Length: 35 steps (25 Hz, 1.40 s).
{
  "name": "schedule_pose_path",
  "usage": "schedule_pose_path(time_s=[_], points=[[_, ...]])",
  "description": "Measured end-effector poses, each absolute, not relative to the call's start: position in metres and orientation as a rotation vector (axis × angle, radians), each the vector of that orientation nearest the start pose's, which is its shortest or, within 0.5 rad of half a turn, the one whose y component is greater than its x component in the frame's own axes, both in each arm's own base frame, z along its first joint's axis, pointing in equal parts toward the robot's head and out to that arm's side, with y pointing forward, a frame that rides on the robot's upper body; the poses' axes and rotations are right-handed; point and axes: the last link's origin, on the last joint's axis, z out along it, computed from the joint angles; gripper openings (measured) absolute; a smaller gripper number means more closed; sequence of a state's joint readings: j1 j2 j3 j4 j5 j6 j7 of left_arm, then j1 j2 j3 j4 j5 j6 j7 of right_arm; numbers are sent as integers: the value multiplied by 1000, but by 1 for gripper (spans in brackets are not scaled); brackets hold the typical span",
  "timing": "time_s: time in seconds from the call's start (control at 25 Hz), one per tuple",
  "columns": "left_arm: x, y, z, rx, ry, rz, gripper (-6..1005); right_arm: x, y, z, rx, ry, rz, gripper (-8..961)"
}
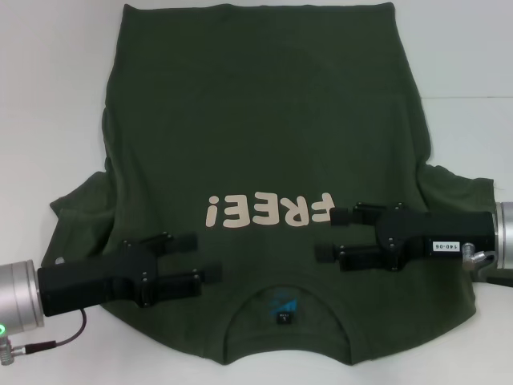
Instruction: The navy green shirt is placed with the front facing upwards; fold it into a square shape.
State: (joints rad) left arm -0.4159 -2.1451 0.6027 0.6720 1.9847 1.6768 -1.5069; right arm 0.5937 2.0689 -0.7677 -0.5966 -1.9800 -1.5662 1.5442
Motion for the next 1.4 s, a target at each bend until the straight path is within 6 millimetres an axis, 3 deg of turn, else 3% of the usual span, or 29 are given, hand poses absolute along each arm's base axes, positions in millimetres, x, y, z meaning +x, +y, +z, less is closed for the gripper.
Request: schedule_pose_path(time_s=[0.6, 0.96, 1.4], points=[[-279, 292, -7, -2598, -951, -907, 886, 241, 340, -13, -2789, 819, 747, 927], [-310, 293, 18, -2345, -1033, -929, 885, 239, 341, -13, -2759, 847, 791, 927], [-359, 285, 35, -2047, -1160, -797, 886, 232, 350, -17, -2731, 877, 797, 926]])
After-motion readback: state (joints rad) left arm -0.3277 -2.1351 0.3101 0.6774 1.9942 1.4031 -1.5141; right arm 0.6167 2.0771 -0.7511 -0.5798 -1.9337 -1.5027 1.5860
